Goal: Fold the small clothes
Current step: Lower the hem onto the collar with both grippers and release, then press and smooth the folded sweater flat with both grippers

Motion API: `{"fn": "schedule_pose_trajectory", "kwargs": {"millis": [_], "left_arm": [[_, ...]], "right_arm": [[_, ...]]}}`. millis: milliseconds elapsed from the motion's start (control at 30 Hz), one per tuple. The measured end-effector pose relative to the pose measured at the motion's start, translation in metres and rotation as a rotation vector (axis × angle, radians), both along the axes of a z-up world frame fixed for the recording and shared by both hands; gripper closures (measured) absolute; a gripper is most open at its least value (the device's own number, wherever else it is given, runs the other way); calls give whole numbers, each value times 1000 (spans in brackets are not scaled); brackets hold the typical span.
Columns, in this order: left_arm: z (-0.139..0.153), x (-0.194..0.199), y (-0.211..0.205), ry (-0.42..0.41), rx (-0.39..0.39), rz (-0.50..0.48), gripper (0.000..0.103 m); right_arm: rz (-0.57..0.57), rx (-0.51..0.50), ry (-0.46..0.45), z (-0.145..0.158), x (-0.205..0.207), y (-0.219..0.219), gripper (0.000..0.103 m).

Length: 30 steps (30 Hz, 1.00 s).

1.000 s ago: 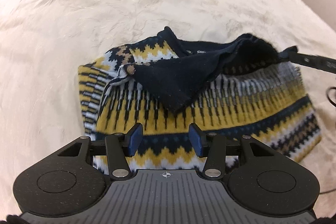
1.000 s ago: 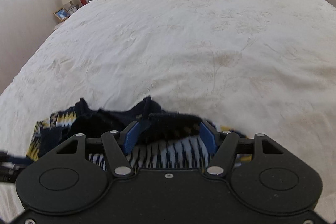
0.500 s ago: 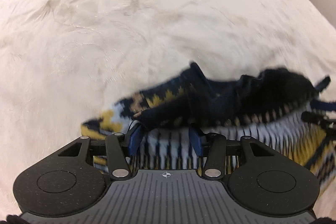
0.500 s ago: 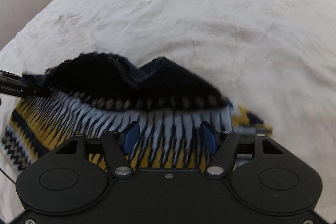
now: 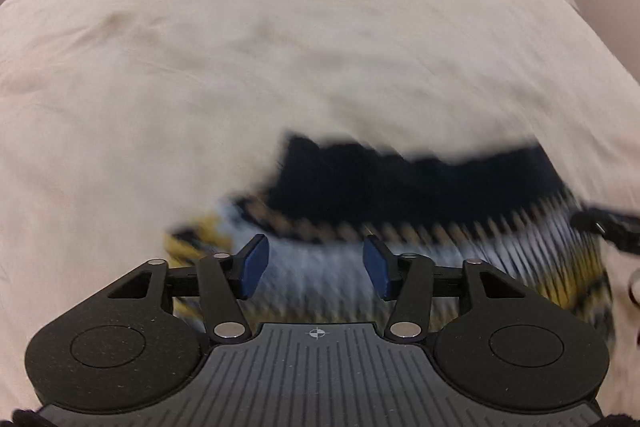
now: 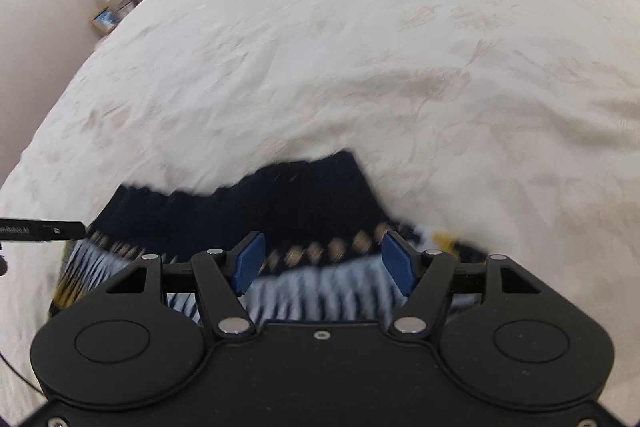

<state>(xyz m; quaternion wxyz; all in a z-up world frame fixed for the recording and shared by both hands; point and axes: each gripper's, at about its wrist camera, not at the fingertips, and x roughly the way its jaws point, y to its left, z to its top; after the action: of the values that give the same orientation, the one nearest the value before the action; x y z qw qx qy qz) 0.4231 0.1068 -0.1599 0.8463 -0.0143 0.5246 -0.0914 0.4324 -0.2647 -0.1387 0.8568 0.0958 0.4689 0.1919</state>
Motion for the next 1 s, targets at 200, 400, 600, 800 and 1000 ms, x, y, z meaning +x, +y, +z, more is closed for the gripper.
{"fn": "schedule_pose_trajectory", "kwargs": {"millis": [200,400,600,800,1000], "left_arm": [[-24,-58,-41,51,90,-135,47],[-49,-81,-28,57,158,-95,36],[-56,-70,-21,88,128,-73,32],[-61,-70,-22,60,116,-45,29],[-54,-96,-23,22,113,-20,28]], "right_arm": [[167,-95,-1,-4,-51,36,34],[274,-298,-15,-31,-90,43,27],[232,-279,18,-38,-92,26,20],[87,-126,77,-20,-100,-1,16],[-44,-83,124,-18,-124,-26,12]]}}
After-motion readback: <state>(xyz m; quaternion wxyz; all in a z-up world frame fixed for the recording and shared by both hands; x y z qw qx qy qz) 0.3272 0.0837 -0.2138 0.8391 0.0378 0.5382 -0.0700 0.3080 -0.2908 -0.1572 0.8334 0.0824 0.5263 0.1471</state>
